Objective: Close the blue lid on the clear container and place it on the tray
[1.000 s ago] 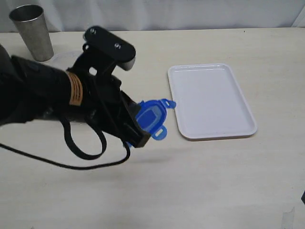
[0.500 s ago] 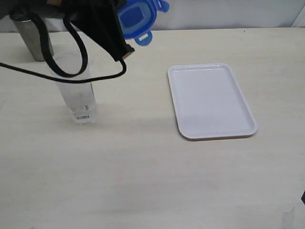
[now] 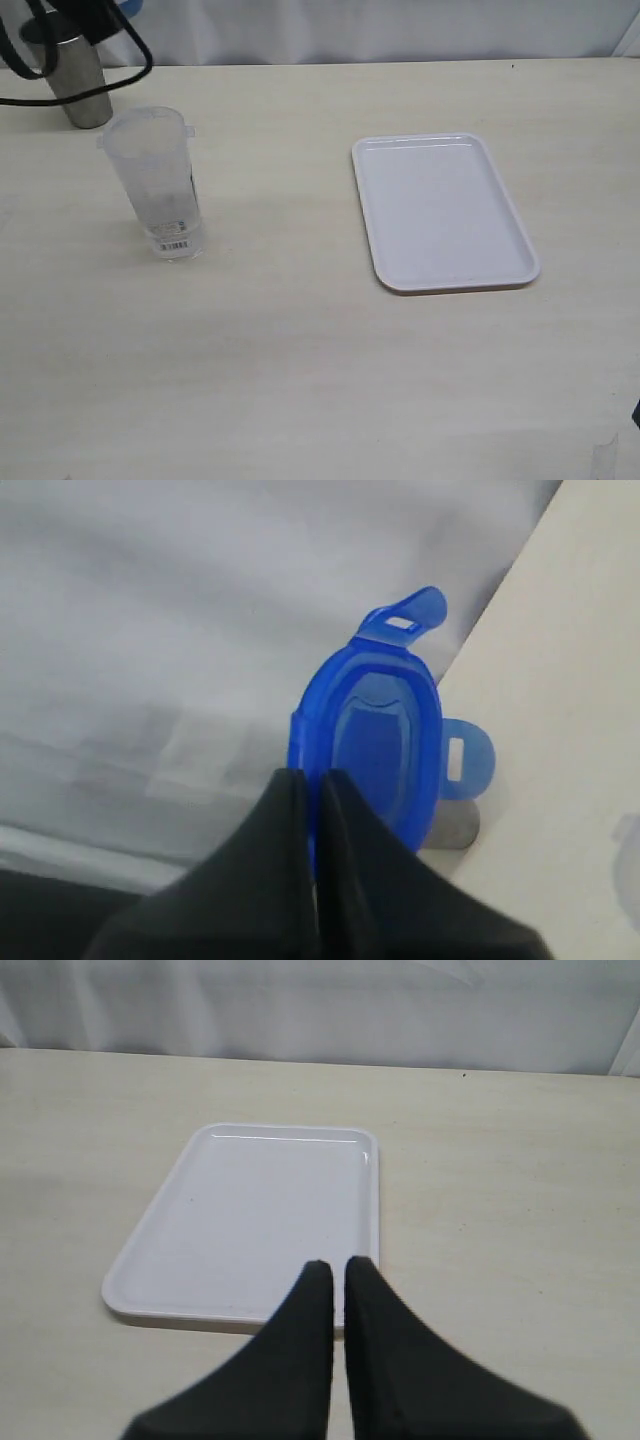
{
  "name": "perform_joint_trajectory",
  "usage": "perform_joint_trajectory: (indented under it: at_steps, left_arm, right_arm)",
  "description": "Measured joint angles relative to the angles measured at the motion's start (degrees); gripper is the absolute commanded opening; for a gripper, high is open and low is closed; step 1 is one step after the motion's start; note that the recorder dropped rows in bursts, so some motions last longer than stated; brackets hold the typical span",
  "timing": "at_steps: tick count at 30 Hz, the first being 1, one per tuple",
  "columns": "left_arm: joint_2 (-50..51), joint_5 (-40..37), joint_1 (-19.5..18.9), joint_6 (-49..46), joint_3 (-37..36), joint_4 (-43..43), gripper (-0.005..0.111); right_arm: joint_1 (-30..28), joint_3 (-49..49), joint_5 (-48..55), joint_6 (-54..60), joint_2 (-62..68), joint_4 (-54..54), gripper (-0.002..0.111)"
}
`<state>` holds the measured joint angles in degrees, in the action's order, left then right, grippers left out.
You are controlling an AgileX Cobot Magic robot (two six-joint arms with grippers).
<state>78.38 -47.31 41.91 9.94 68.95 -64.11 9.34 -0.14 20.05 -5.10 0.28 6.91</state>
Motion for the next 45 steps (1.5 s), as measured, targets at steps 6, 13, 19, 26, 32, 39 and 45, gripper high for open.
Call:
perform_joint_trajectory:
  at_steps: [6,13,19,26,32,39,45]
  left_arm:
    - [1.5,-0.2,-6.0,-5.4,0.0,-3.3,0.000]
    - [8.2,-0.6,-7.4,-6.6,0.0,-7.2,0.000]
    - [12.6,2.1,-7.4,-6.7,0.0,-7.5,0.000]
    - [12.3,5.9,-7.1,-7.7,-1.6,-4.1,0.000]
    - [8.3,11.9,-6.7,-5.7,-8.9,-3.8,0.000]
    - [5.6,12.9,-6.7,-4.2,-10.4,-4.5,0.000]
    - [5.6,12.9,-6.7,-4.1,-11.6,-3.3,0.000]
  right_arm:
    - [0.0,0.0,0.0,0.0,0.0,0.0,0.004]
    - [0.0,0.0,0.0,0.0,0.0,0.0,0.004]
    - [0.0,0.0,0.0,0.0,0.0,0.0,0.004]
    - [0.0,0.0,0.0,0.0,0.0,0.0,0.004]
    - [0.0,0.0,0.0,0.0,0.0,0.0,0.004]
    - [0.0,0.0,0.0,0.0,0.0,0.0,0.004]
    - [0.0,0.0,0.0,0.0,0.0,0.0,0.004]
